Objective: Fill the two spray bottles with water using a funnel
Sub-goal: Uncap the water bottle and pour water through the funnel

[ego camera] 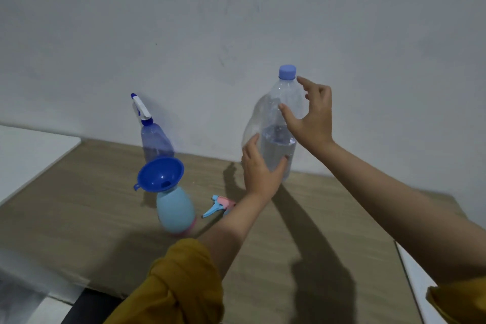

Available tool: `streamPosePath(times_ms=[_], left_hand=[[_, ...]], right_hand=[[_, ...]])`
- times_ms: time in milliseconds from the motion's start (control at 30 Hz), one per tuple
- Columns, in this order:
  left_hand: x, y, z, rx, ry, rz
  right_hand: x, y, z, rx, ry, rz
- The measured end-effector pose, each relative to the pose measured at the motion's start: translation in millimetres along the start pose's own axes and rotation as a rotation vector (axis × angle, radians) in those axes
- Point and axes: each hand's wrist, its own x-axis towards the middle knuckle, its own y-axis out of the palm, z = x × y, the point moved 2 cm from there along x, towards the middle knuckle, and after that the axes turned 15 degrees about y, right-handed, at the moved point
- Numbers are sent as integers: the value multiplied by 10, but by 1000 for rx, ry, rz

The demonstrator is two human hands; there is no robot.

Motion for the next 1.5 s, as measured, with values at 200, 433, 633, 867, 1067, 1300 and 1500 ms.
streamPosePath(times_ms=[200,433,633,867,1067,1300,1500], left_hand=[[336,342,31,-44,-99,-21],[389,427,10,-70,-157,-86],[315,303,-142,-134,-194,-60],[-64,-69,-362,-117,-124,-43],[-523,-460,-643,-147,-102,-4],[-958,-771,-748,-144,-120,24],[-963,-829,-827,-98,-136,51]], right_hand=[[282,86,52,23,-151,67],[298,137,66,88,-180,17],[157,86,215,140,-143,-62],[-228,-196,458,162,-103,-87],[-715,-479,743,156,-74,-95],[-1197,-604,942,143,-50,-80],[-1235,-745,1073,90,-41,-13]])
